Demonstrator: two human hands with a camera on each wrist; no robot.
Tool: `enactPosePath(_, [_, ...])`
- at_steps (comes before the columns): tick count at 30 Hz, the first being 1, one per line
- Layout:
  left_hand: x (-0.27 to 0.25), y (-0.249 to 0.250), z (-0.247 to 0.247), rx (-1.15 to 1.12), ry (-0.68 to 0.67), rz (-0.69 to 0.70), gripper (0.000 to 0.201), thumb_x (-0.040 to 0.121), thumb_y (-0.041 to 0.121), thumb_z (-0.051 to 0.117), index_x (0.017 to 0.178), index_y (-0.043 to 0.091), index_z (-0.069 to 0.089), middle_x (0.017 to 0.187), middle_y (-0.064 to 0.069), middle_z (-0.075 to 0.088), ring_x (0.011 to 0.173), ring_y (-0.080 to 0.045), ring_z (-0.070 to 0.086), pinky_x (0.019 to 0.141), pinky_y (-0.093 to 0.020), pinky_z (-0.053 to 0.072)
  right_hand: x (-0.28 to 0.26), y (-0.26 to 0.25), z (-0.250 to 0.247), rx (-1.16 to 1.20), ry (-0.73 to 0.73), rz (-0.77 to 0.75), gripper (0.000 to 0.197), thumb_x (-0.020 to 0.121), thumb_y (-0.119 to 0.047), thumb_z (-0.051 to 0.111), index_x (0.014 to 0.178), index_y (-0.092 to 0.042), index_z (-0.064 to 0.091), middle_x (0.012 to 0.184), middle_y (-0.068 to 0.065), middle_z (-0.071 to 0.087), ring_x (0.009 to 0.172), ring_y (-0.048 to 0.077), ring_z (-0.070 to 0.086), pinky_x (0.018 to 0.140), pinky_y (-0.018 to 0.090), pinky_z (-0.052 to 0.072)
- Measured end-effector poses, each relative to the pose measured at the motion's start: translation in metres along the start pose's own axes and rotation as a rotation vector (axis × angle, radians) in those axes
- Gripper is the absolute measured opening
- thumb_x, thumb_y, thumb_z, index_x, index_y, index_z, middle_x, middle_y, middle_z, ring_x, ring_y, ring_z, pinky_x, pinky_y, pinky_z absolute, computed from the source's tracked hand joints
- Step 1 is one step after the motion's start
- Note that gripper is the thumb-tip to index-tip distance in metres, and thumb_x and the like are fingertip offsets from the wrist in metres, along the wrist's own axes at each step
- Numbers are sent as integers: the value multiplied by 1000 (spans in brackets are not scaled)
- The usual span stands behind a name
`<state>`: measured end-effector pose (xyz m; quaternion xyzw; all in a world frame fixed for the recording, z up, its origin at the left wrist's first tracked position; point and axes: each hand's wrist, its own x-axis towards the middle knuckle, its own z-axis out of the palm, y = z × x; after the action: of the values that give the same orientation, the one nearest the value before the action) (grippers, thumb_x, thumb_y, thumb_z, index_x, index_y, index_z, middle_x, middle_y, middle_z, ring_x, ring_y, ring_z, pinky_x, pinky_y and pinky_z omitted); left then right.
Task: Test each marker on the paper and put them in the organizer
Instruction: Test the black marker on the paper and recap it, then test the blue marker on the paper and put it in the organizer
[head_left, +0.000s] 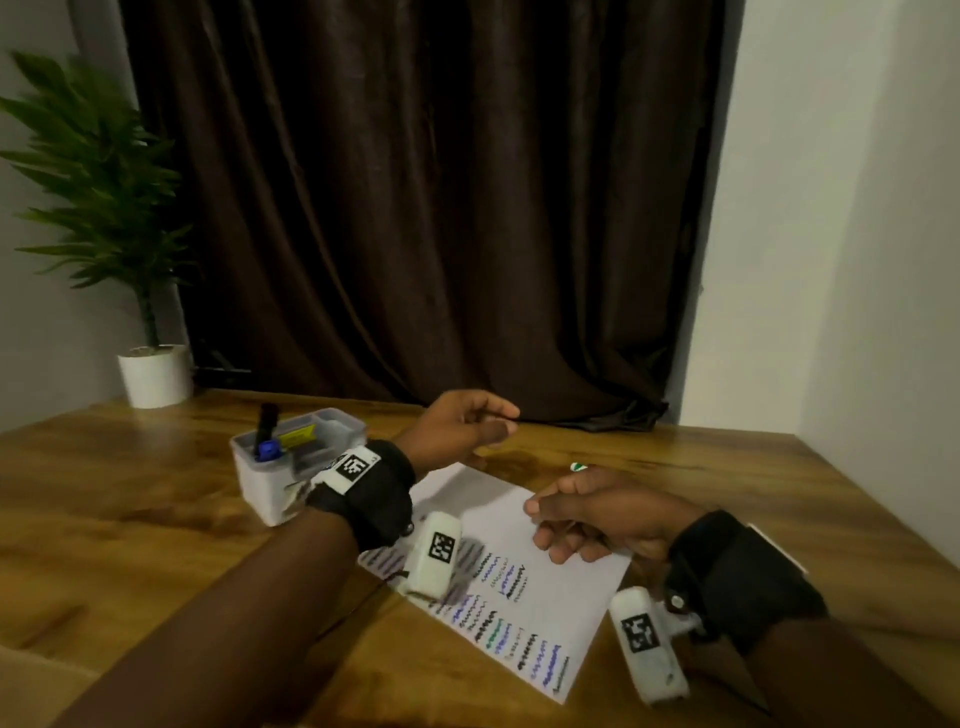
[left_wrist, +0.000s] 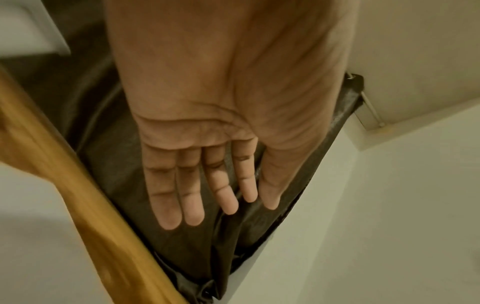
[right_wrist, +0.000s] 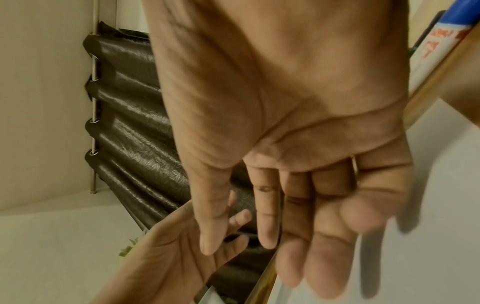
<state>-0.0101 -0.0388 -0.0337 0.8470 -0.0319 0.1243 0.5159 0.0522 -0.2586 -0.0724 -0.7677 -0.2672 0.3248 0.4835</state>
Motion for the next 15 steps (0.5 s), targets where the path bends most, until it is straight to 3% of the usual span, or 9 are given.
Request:
enactPosePath(2, [8,-4,6,-93,-17,-14,19,94,16,69,113,16,69,105,-20,69,91,-23,70,73,-40,61,-6,-6,-9,14,83,-18,38,93,-40,73,113,-8,71,93,7,78,68,14,63,52,22,37])
enactPosePath(8, [18,-21,7,-284,-68,-33,21,97,16,62,117,12,67,98,-5,74,77,-23,70,62,-34,56,-28,-4,-69,207,491,-62,32,95,-31,71,114,-5,71,76,4,71,50,11,47,42,21,25])
enactPosePath(12, [16,-33,2,-308,-102,-50,22,98,17,62,118,12,67,98,-5,74,79,-24,69,63,-34,58,-41,-2,-86,141,604,-49,30,95,-30,71,113,-6,72,77,6,72,55,14,53,50,26,34])
enactPosePath(15, [14,-36,1,-269,-136,-34,21,97,17,63,117,13,67,99,-5,75,77,-22,70,64,-35,59,-42,-7,-88,-62,640,14,28,91,-34,75,104,-9,76,89,11,79,65,16,65,60,29,48])
